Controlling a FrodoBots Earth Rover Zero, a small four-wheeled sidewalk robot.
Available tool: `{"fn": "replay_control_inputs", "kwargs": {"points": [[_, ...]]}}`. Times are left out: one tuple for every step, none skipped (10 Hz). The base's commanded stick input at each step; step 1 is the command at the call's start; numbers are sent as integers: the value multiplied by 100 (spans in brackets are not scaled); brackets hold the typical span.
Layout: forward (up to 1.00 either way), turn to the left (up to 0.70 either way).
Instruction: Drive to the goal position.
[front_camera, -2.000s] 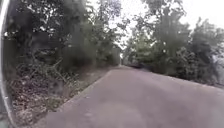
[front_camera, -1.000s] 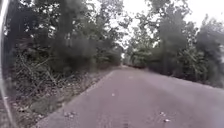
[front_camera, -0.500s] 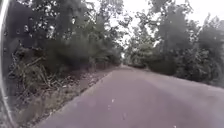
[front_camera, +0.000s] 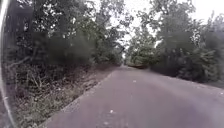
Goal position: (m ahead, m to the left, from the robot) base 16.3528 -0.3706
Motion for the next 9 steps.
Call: {"fn": "replay_control_inputs", "kwargs": {"points": [[70,-2],[70,-2],[70,-2],[70,0],[70,-1],[70,-2],[70,-2],[70,-2],[70,-9]]}}
